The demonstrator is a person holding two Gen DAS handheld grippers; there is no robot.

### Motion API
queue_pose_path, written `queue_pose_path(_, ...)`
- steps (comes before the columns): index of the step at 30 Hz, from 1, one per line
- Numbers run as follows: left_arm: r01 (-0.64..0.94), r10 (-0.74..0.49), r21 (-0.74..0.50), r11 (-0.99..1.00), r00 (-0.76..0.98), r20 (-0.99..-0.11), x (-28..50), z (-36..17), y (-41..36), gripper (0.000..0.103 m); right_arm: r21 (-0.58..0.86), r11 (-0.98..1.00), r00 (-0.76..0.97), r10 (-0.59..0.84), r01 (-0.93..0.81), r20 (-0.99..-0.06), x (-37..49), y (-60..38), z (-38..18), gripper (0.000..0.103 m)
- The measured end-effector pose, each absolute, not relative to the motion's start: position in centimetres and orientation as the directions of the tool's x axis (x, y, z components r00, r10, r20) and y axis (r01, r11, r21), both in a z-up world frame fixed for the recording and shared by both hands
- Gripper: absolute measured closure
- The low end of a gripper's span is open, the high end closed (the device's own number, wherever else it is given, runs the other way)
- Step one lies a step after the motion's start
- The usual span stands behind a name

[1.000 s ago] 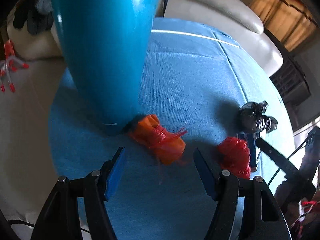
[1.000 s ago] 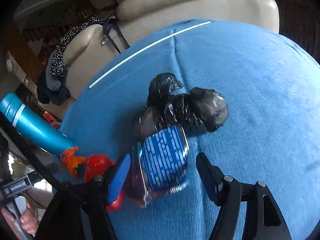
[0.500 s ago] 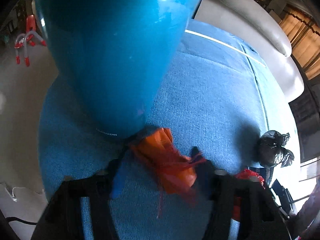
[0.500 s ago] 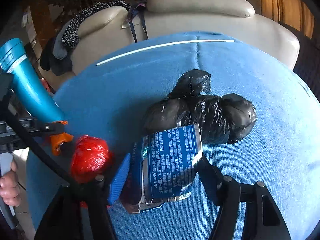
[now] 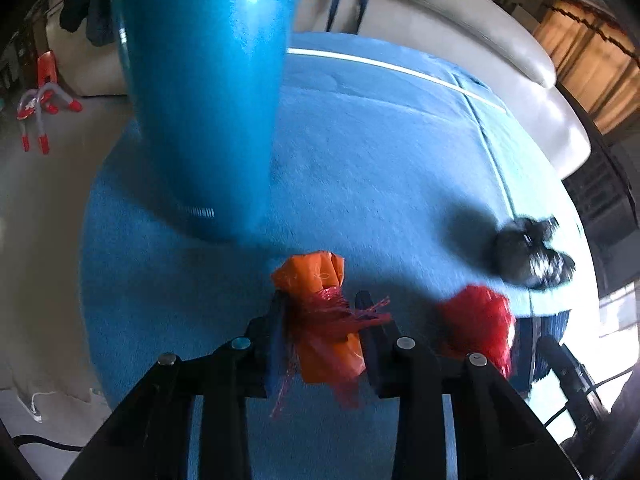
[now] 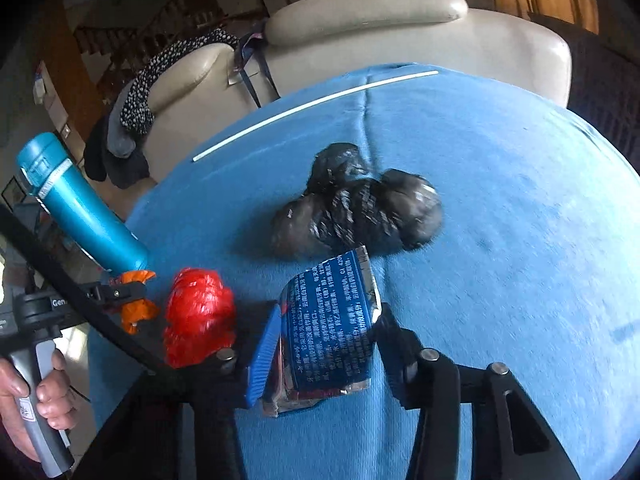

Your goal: Collect trash

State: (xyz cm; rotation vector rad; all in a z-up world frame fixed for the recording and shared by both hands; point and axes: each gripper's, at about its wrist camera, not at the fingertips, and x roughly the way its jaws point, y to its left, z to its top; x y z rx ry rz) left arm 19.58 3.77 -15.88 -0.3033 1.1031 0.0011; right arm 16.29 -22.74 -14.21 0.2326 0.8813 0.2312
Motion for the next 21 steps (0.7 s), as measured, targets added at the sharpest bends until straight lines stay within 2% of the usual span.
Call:
queue_pose_path(6,-0.005,-0.174,-0.198,0.980,0.454,-0.874,16.3,-15.4,0.1,0.068,0.309,0.950,0.556,0.279,-0.041,-0.783,11.7,-25.4,-14.5,0.064)
queue_pose_path(11,0.112,-0.187,-0.153,0.982,0.466,-0.865,13.4,-15.0,-3.2,0.068,0.447,0.894,0.474,0.381,0.030,-0.794,7.1,-28.2,-14.6,0.063)
queue_pose_path(12,0.127,-0.188,-0.144,0.981,0.470,-0.863,13.0,-14.9,-3.6,0.068,0.455,0.890,0.484,0.385,0.030,-0.786,6.8,-28.4,-14.3,0.056)
queue_pose_path(13,0.137,-0.188,-0.139,0.981,0.472,-0.861,12.5,-14.7,-4.4,0.068,0.447,0.894,0.527,0.370,0.022,-0.765,6.2,-28.8,-13.3,0.040)
queue_pose_path(15,0.159,-0.196,-0.136,0.978,0.474,-0.859,12.3,-15.0,-4.9,0.068,0.419,0.908,0.594,0.346,-0.016,-0.726,6.4,-28.9,-11.7,0.021)
queue_pose_path(16,0.163,-0.200,-0.138,0.977,0.475,-0.857,12.3,-14.8,-5.3,0.068,0.401,0.914,0.614,0.350,-0.060,-0.708,7.2,-28.5,-10.9,0.017)
queue_pose_path(18,0.170,-0.205,-0.139,0.976,0.484,-0.851,10.9,-13.8,-4.3,0.068,0.352,0.925,0.612,0.361,-0.142,-0.704,9.5,-27.3,-10.5,0.017)
queue_pose_path(21,0.182,-0.209,-0.135,0.974,0.496,-0.843,10.4,-12.6,-3.8,0.068,0.276,0.922,0.548,0.383,-0.270,-0.744,12.9,-25.0,-11.8,0.017)
